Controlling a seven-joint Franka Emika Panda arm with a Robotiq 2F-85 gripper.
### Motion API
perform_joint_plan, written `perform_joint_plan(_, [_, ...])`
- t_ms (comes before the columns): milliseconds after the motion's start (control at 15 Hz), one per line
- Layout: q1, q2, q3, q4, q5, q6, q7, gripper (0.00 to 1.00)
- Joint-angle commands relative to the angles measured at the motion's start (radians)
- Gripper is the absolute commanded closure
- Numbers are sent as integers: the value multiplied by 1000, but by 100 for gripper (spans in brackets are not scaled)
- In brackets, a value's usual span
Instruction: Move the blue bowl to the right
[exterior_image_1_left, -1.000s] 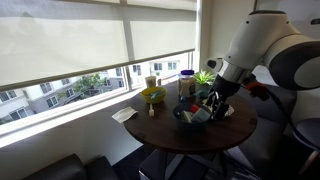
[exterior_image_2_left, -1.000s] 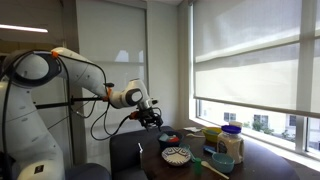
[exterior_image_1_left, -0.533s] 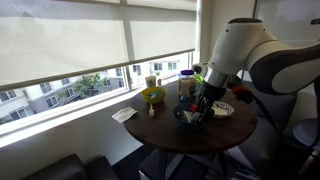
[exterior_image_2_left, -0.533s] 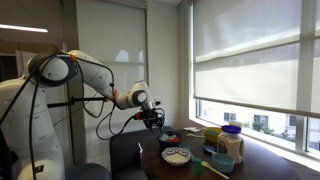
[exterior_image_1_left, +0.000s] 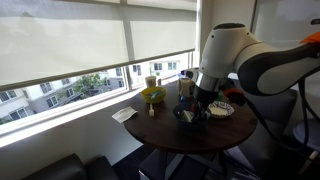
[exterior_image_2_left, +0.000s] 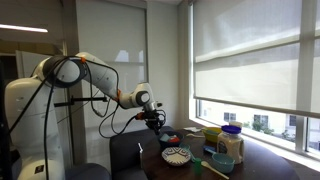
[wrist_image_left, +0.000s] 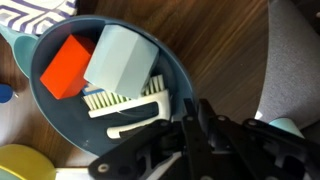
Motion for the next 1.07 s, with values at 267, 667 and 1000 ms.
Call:
perform_joint_plan(267, [8, 61, 4, 74, -74, -94, 68, 46])
perform_joint_plan(667, [10, 97, -1, 96, -176, -115, 145, 57])
perform_joint_plan(1000, [9, 87, -8, 68, -143, -91, 122, 61])
